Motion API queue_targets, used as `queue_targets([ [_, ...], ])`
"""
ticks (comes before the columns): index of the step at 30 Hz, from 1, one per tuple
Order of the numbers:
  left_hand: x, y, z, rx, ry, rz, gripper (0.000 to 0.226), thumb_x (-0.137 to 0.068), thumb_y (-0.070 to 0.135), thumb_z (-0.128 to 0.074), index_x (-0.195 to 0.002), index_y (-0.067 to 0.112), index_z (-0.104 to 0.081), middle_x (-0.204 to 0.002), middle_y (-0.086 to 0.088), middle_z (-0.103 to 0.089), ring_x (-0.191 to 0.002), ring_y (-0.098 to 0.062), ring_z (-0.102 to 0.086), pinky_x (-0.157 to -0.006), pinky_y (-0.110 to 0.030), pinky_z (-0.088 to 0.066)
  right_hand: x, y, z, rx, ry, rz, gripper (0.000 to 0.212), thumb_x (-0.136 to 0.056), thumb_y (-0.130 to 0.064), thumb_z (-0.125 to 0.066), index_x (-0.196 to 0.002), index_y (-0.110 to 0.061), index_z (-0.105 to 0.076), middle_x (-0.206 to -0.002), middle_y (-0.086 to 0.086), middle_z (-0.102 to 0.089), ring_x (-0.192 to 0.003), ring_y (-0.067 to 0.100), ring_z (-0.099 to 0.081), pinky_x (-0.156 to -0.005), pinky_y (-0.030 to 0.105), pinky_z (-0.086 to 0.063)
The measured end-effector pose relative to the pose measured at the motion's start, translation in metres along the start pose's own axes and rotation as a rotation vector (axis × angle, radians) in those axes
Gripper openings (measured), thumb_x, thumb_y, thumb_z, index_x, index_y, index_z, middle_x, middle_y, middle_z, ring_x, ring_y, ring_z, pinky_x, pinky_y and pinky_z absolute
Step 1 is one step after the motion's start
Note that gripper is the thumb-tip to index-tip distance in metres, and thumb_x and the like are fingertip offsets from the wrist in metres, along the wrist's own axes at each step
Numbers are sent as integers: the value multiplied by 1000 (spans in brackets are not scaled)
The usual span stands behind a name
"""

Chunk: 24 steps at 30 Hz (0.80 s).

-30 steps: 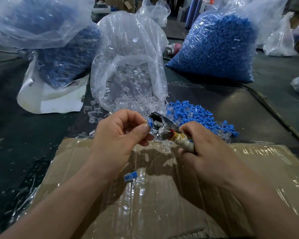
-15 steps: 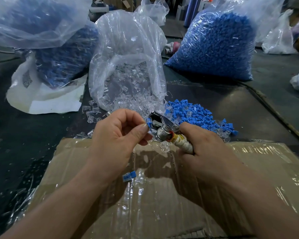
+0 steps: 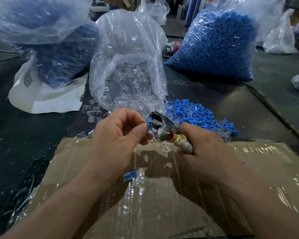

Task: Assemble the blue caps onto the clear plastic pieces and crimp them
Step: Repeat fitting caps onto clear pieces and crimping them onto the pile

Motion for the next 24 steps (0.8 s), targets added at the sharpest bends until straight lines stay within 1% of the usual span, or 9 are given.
queue_targets([
  [3,0,0,1,5,-7,12,13,-74,5,-64,-71,17,-59,-66,-2,-68,-53,-8,-63,-52,-14,-49,0,1,5,1,5,17,17,-75,-20,-57,-79,-30,-43,-69,-15,-43,-65,1,-40,-55,15,-26],
  [5,-2,-3,5,24,3,45,9,-71,9,-66,-70,16,-61,-64,-4,-67,-52,-10,-63,-48,-15,-48,0,7,11,-9,-34,12,12,-74,-31,-57,-83,-26,-50,-74,-14,-47,-69,5,-43,-59,14,-30],
  [6,-3,-5,7,39,7,72,7,-68,12,-67,-69,16,-62,-60,-4,-67,-50,-10,-62,-44,-14,-45,1,11,13,-15,-70,9,17,-72,-38,-55,-85,-26,-53,-76,-13,-50,-71,6,-45,-62,17,-34],
  [8,-5,-12,9,56,-8,144,6,-63,16,-68,-67,15,-64,-54,-1,-64,-44,-8,-57,-39,-12,-39,4,18,13,-25,-155,7,20,-68,-36,-59,-86,-29,-55,-79,-13,-54,-76,4,-49,-66,20,-39],
  [11,-6,-21,4,-15,-89,209,13,-72,4,-69,-68,16,-69,-54,-1,-65,-39,-4,-51,-39,-10,-37,8,17,6,21,-255,49,21,-67,-32,-68,-83,-30,-55,-79,-13,-53,-77,2,-49,-65,21,-41],
  [14,-4,-28,-4,-136,-195,232,15,-78,4,-67,-74,18,-69,-55,2,-65,-38,-3,-49,-40,-10,-38,10,14,-8,64,-369,74,34,-59,-52,-69,-79,-37,-47,-80,-19,-48,-79,-6,-44,-61,14,-35],
  [17,-1,-34,-10,-187,-269,272,13,-77,6,-68,-77,18,-66,-53,6,-64,-38,-1,-50,-42,-11,-40,12,12,-19,134,-447,99,46,-53,-61,-71,-78,-41,-39,-83,-23,-42,-81,-11,-38,-61,11,-29],
  [21,0,-38,-13,-343,-299,262,21,-77,5,-68,-64,21,-68,-50,12,-61,-42,4,-50,-44,-9,-39,13,10,-24,144,-457,127,57,-51,-66,-73,-87,-42,-37,-85,-24,-37,-82,-13,-32,-63,8,-26],
  [24,0,-40,-9,-402,-294,284,22,-74,6,-63,-56,18,-68,-54,7,-65,-46,-7,-50,-44,-14,-40,14,10,-25,137,-465,137,64,-46,-69,-73,-91,-42,-36,-89,-24,-35,-89,-16,-28,-69,2,-23],
])
Point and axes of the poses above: each hand's wrist, its own x-axis away from the middle knuckle, its own z-axis out of the back of the hand, y = z × x, the point moved 9 cm from there along -x, towards the middle knuckle
